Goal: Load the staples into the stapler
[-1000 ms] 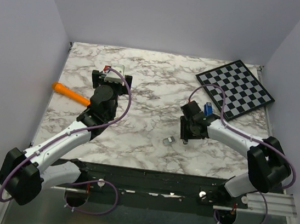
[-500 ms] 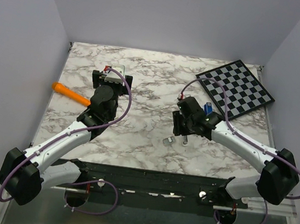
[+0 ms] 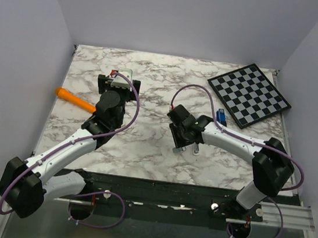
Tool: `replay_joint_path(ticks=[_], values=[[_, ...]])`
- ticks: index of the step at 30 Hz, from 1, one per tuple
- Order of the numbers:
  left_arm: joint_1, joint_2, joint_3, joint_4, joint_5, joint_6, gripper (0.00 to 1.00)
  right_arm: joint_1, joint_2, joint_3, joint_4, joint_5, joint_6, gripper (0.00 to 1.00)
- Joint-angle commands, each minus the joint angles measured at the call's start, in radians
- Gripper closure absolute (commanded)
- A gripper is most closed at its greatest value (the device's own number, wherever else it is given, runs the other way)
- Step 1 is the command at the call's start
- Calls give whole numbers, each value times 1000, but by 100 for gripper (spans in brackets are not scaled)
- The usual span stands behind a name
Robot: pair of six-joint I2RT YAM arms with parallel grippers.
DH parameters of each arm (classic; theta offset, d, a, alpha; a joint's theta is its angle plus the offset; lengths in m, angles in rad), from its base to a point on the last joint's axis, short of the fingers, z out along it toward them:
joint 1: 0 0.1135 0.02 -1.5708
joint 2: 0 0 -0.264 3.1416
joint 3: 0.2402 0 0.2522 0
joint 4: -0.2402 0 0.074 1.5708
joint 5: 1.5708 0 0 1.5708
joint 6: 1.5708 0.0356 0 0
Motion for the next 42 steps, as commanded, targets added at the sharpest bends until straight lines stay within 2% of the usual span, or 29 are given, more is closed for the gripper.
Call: replay_joint_path(ticks=[1, 4, 42], values=[[-5, -13, -16, 26, -22, 11, 1, 14, 45, 49, -37, 46, -12, 61], [-3, -16, -14, 25, -20, 11, 1, 23, 68, 61, -51, 60, -3, 65], [-5, -14, -14, 20, -8, 2, 1, 35, 174, 92, -77, 103, 32, 70]])
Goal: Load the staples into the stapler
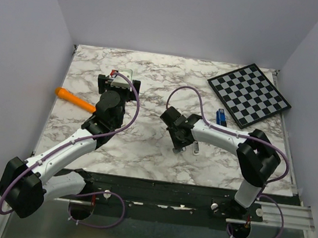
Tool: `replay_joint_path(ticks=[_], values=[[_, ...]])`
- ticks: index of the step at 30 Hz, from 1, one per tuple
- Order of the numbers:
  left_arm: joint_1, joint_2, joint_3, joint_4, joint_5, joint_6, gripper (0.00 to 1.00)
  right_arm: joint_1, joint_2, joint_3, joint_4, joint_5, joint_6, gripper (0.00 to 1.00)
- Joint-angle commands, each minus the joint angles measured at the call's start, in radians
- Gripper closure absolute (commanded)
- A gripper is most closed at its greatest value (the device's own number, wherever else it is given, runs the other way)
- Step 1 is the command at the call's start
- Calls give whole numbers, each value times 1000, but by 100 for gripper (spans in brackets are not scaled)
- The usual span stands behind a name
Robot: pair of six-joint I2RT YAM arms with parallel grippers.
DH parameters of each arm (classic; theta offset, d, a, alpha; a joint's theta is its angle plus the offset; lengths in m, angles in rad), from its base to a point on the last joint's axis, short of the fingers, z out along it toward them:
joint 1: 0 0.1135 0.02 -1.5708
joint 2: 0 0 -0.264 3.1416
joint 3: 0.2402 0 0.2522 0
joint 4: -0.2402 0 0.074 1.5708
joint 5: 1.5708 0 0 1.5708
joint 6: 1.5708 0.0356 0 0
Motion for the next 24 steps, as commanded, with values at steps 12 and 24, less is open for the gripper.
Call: replay_joint_path(ticks=[12, 24], values=[[-5, -14, -14, 18, -8, 0, 1, 10, 40, 16, -17, 28, 13, 73], [-6, -11, -14, 18, -5, -1, 1, 8, 61, -9, -20, 20, 17, 73]])
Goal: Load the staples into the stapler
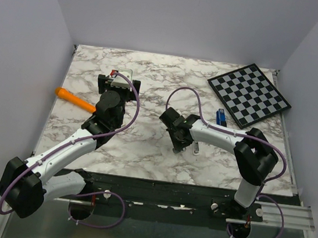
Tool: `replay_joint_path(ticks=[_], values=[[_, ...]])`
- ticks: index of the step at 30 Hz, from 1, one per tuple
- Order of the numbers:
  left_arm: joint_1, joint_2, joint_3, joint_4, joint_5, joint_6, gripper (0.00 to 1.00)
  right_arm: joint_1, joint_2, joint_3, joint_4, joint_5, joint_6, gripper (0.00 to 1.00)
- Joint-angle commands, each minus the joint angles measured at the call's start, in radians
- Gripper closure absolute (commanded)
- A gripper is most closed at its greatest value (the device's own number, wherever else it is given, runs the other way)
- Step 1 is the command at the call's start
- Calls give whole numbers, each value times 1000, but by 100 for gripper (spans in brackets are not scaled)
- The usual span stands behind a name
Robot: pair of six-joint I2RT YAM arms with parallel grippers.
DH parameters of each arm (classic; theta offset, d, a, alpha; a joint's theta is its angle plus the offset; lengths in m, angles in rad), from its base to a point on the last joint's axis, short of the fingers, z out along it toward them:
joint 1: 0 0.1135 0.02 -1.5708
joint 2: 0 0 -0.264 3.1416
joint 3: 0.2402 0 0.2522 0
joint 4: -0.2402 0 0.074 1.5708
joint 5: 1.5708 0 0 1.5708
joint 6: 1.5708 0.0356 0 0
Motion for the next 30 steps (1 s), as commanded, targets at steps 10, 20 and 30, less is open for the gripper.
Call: replay_joint_path(ticks=[10, 20, 30], values=[[-5, -16, -12, 16, 0, -1, 1, 8, 32, -21, -7, -25, 18, 73], [-6, -22, -12, 13, 1, -7, 1, -8, -25, -29, 8, -34, 31, 80], [-6, -28, -12, 10, 4, -16, 1, -11, -169, -74, 105, -146, -15, 82]])
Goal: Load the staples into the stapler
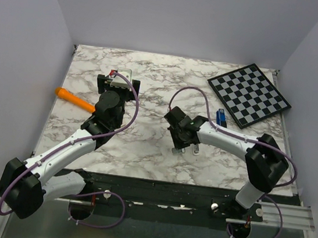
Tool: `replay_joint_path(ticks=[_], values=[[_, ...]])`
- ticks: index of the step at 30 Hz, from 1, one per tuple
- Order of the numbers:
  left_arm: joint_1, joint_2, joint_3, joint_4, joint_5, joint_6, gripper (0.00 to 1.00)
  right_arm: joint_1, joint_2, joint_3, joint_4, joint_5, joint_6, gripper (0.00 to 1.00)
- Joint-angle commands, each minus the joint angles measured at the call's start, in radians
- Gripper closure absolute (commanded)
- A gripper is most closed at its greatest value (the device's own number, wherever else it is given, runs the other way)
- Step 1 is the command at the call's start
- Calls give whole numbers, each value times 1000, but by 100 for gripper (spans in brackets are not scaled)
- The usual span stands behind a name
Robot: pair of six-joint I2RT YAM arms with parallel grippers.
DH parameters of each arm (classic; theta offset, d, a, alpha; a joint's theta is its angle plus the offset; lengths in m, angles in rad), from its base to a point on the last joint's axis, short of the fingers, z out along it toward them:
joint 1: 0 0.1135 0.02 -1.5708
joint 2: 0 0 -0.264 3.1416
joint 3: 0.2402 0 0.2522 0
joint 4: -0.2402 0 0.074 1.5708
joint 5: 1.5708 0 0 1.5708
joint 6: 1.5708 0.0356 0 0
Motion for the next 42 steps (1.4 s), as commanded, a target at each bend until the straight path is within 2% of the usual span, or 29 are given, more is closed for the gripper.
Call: replay_joint_path(ticks=[1, 4, 12, 26, 41, 42], values=[[-6, -21, -12, 11, 4, -15, 1, -2, -90, -25, 76, -82, -28, 82], [-6, -23, -12, 9, 7, -16, 1, -4, -110, -42, 97, -75, -11, 82], [-8, -25, -11, 3, 14, -25, 1, -4, -38, -10, 2, 60, 50, 71], [-8, -25, -9, 3, 18, -27, 1, -5, 17, -30, 82, 92, 50, 69], [-8, -25, -9, 3, 16, -24, 1, -4, 40, -59, 85, 106, 49, 68], [-8, -26, -9, 3, 16, -24, 1, -5, 40, -59, 83, 108, 49, 64]])
